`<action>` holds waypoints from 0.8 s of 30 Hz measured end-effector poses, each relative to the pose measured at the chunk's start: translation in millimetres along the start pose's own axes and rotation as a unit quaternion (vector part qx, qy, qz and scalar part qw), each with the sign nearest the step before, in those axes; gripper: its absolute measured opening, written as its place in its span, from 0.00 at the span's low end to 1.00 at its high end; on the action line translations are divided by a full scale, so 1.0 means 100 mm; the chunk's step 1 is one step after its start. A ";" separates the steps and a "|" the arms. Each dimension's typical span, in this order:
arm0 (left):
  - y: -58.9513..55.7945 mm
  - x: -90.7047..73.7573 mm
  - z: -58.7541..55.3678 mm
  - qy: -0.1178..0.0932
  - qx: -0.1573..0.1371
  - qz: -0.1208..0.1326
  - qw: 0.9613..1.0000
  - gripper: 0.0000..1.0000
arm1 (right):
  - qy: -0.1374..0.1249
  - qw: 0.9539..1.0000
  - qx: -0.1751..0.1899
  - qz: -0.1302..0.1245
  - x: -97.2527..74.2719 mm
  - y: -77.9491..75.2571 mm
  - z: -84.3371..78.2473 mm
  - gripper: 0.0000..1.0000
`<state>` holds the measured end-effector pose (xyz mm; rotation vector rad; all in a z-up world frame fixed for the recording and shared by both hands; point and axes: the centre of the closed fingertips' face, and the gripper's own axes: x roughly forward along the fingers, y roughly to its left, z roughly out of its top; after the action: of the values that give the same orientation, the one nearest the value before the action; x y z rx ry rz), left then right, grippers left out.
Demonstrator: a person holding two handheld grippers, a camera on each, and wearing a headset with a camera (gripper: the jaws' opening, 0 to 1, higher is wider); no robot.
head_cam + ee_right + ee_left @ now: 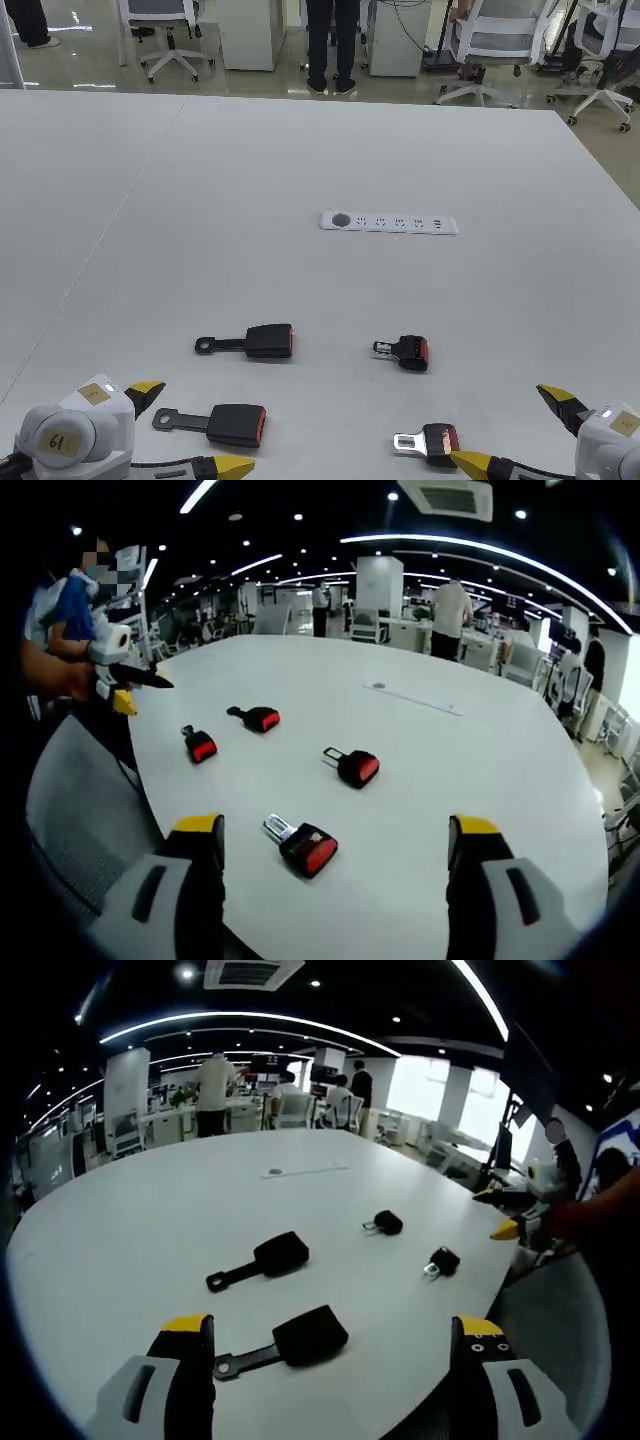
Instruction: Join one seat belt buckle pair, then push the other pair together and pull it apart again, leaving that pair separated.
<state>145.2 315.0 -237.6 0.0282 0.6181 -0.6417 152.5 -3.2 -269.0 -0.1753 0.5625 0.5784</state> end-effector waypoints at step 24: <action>0.04 -0.04 -0.02 0.001 -0.001 0.002 1.000 1.00 | 0.009 1.000 -0.007 0.015 0.03 0.06 -0.02 0.95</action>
<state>143.7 320.7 -237.4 0.0284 0.6209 -0.6371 151.1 2.6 -272.2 -0.1850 0.5793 0.6094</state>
